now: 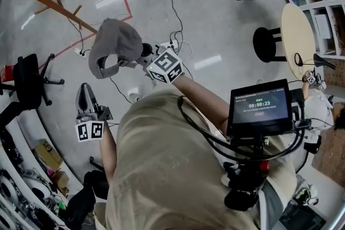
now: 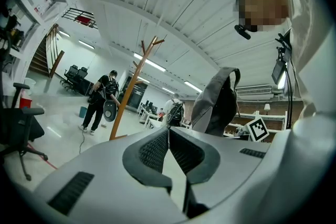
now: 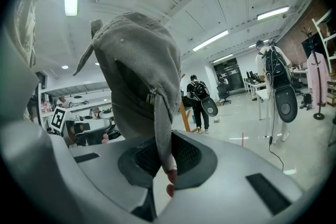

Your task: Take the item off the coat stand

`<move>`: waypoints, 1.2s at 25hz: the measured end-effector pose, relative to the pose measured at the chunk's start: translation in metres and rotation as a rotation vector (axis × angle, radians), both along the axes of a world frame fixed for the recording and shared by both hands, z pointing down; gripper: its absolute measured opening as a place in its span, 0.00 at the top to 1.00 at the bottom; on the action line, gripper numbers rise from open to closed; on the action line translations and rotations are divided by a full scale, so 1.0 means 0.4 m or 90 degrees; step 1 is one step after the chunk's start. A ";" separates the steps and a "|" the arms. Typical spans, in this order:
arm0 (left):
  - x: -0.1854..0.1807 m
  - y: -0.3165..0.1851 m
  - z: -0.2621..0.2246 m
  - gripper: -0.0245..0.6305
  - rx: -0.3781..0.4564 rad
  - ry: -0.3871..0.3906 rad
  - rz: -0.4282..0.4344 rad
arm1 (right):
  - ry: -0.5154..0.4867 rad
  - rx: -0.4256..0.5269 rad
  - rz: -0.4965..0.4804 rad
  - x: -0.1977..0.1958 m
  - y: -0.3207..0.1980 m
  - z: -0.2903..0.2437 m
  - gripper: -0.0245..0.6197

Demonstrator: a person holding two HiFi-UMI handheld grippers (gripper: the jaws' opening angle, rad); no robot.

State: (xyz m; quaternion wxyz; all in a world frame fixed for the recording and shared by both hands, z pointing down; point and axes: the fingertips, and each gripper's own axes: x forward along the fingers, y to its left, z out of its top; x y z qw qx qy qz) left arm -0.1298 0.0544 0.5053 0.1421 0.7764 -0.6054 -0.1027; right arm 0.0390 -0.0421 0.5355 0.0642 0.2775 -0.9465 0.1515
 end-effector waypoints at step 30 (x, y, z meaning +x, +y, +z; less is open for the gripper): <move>-0.005 0.026 0.032 0.93 0.003 -0.026 -0.008 | 0.011 -0.007 -0.006 -0.006 0.002 0.043 0.92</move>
